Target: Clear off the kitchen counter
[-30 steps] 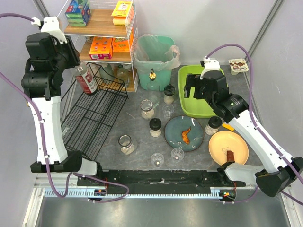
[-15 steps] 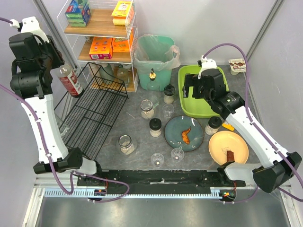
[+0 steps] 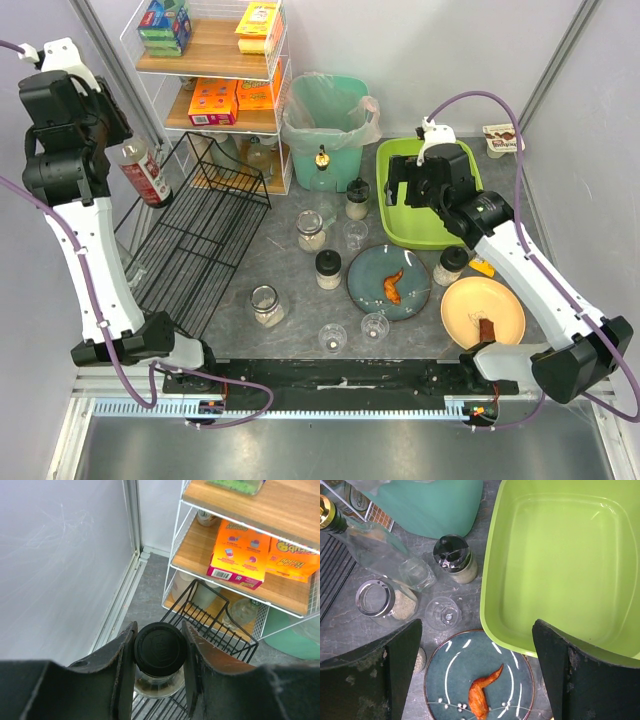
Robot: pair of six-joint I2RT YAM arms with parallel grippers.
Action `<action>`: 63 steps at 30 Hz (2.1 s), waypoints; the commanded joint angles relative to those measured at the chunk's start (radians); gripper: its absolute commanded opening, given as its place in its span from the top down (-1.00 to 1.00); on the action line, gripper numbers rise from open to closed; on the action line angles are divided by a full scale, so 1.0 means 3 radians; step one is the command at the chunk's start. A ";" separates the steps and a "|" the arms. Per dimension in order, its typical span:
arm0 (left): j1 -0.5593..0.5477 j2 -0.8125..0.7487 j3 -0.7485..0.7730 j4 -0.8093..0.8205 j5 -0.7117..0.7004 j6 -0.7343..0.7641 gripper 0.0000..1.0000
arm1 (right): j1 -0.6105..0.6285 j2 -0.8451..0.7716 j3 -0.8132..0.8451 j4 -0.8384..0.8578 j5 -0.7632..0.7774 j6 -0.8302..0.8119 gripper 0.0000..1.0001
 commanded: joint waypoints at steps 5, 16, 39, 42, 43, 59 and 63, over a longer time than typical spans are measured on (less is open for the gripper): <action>0.0050 -0.0224 -0.0312 0.0658 0.0048 0.0048 0.97 | -0.0045 -0.0002 0.0055 0.0129 -0.0057 0.0004 -0.96; 0.0050 -0.0659 -0.1350 0.1103 0.0105 -0.0003 0.97 | -0.0070 -0.0002 -0.0027 0.0164 -0.0108 0.0034 -0.96; 0.0055 -0.1042 -0.2097 0.1385 0.0176 0.0069 0.11 | -0.0167 -0.0007 -0.0191 0.0241 -0.0389 0.0167 -0.96; 0.0055 -0.1022 -0.2067 0.1329 0.0176 0.0069 -0.07 | -0.0172 -0.0018 -0.0206 0.0251 -0.0394 0.0172 -0.96; 0.0055 -0.1002 -0.2036 0.1293 0.0171 0.0064 -0.23 | -0.0183 -0.0023 -0.0206 0.0246 -0.0399 0.0172 -0.96; 0.0044 -0.1063 -0.1489 0.1057 0.0467 0.0084 -0.98 | -0.0239 -0.0094 -0.0226 0.0246 -0.0440 0.0218 -0.96; 0.0050 -0.1104 -0.1300 0.1011 0.0743 0.0074 -0.98 | -0.0249 -0.0089 -0.0216 0.0246 -0.0440 0.0224 -0.96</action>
